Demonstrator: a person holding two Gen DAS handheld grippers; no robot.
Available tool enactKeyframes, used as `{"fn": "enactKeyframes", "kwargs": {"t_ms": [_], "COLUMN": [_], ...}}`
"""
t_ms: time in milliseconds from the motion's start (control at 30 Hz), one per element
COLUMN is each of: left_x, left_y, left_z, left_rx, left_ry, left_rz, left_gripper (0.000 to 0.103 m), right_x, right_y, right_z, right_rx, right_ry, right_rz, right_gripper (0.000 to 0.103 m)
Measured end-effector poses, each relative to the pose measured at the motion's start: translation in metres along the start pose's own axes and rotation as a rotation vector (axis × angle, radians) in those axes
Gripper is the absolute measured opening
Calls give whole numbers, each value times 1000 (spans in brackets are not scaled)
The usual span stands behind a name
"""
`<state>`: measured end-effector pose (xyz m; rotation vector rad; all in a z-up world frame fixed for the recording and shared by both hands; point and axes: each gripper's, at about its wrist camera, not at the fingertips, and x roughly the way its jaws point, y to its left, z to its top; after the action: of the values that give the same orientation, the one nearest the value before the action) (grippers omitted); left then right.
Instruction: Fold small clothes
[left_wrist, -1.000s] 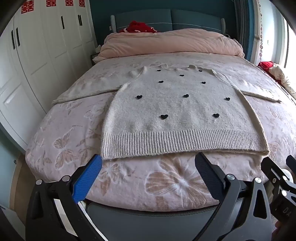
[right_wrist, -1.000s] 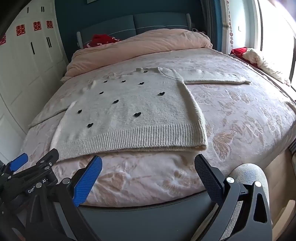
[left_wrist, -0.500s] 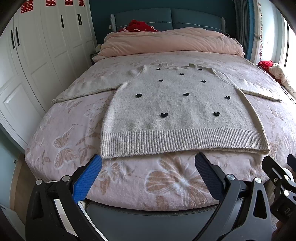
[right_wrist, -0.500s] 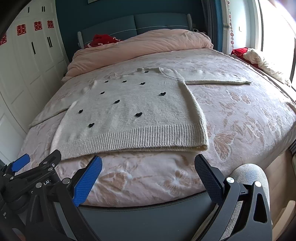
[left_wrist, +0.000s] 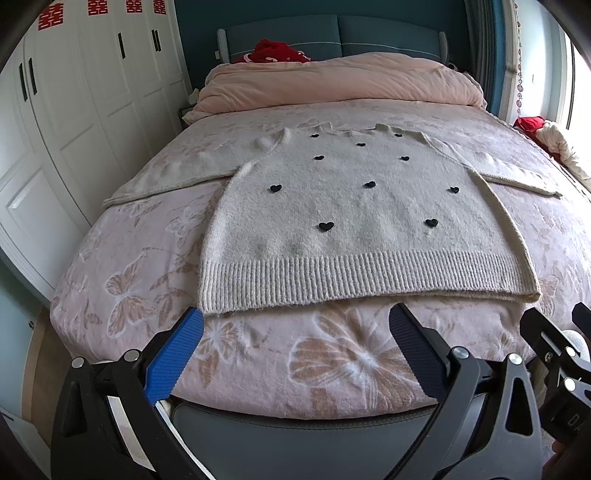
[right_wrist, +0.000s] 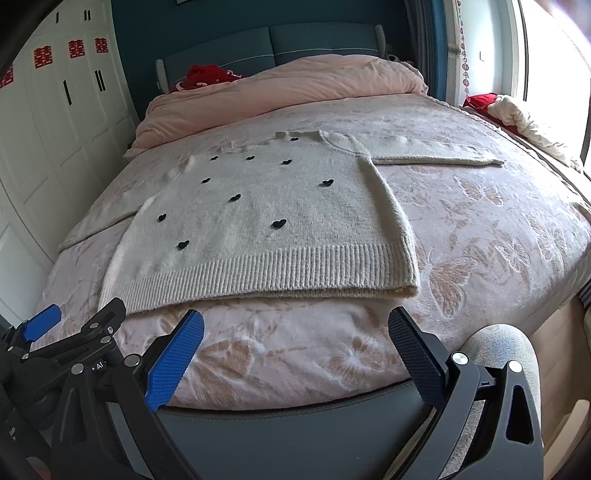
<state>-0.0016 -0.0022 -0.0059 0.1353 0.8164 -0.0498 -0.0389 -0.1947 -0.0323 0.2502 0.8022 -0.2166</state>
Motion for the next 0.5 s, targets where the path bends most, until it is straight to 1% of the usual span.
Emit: {"fn": "enactKeyframes", "kwargs": {"t_ms": [500], "left_x": [2], "left_y": [-3], "left_z": [-2], "left_rx": [10], "left_ry": [3], "left_rz": [6], "left_gripper": [98], "right_x": [2], "right_y": [1], "right_z": [-1], "right_rx": [0], "right_ry": [8], "right_rz": [3], "right_gripper": [98]}}
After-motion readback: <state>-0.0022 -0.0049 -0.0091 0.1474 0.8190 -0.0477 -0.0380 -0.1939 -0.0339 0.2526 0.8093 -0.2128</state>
